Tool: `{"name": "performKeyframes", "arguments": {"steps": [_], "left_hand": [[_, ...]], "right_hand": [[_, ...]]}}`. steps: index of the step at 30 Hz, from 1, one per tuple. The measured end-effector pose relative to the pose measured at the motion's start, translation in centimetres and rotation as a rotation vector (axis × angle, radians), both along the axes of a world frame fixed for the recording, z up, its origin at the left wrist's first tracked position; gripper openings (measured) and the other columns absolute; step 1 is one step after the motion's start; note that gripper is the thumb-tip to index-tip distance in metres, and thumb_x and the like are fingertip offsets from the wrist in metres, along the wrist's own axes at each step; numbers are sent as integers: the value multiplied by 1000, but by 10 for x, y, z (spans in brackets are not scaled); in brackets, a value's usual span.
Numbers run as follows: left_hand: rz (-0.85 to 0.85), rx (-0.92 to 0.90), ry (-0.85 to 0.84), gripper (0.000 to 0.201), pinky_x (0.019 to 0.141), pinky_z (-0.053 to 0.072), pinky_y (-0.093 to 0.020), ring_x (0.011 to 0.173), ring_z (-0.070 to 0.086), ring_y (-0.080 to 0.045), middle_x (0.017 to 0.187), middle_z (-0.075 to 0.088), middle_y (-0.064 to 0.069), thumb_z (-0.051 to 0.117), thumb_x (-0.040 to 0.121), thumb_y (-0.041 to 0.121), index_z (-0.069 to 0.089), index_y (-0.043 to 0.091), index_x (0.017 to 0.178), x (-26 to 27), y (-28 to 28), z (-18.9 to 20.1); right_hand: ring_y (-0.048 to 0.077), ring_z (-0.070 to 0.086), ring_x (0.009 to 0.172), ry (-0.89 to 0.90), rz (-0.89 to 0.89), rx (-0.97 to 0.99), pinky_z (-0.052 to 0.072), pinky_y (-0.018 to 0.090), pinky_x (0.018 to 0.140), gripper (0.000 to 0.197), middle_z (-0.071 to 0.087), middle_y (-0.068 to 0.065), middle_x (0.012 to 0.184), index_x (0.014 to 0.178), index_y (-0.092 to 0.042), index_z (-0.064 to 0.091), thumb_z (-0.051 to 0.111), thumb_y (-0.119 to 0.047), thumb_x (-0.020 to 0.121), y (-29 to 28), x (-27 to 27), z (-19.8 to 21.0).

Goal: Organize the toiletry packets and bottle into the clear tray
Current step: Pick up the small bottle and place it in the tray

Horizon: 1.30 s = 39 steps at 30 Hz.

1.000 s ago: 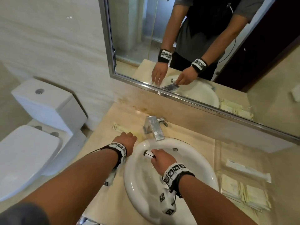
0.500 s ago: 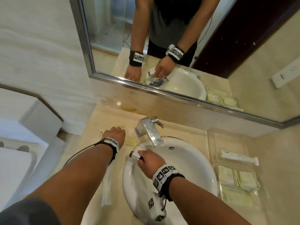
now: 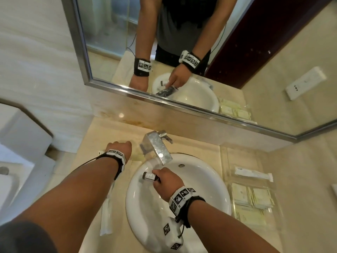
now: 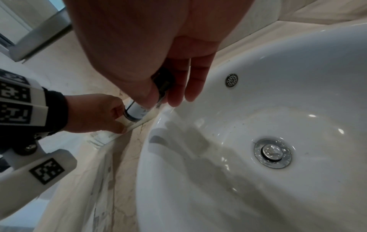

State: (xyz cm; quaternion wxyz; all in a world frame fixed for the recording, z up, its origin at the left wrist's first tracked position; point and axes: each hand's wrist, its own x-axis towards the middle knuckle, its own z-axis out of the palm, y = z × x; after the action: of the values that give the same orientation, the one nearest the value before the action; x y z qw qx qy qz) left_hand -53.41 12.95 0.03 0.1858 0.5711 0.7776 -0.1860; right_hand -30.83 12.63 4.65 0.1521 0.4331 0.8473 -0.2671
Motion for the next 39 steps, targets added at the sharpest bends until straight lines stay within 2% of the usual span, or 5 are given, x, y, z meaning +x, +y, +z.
{"name": "performKeyframes", "arguments": {"steps": [8,19,24,31,39], "left_hand": [[-2,68,-105,38,78,50,-37,101,63,-34,114,55,-12,48,87,13,46,13,125,28,-24,20],[-73,108,-330,29,91,49,-31,105,61,-21,116,67,2,49,97,41,64,29,118,133,-63,60],[-96,227,-400,32,87,49,-29,100,63,-19,111,70,7,53,94,49,68,29,115,219,-38,89],[-77,269,-444,40,102,42,-34,122,55,-25,135,60,-1,41,98,30,56,25,135,346,11,99],[-92,207,-541,42,99,48,-34,119,58,-25,132,61,-3,47,94,21,54,25,136,445,41,83]], "right_hand": [[26,62,100,61,-9,10,51,35,83,36,57,5,119,134,-28,58,48,-25,99,-2,26,17],[24,61,110,123,-26,64,51,39,96,39,55,4,130,138,-27,54,51,-24,100,13,142,33],[25,62,98,134,-50,98,54,42,88,34,59,4,119,130,-24,59,49,-24,98,28,225,34],[23,62,106,77,-263,139,53,37,93,40,55,1,128,134,-28,58,52,-16,96,75,357,43],[25,65,98,93,-491,127,54,35,84,40,68,6,122,137,-20,60,51,-23,98,90,442,26]]}}
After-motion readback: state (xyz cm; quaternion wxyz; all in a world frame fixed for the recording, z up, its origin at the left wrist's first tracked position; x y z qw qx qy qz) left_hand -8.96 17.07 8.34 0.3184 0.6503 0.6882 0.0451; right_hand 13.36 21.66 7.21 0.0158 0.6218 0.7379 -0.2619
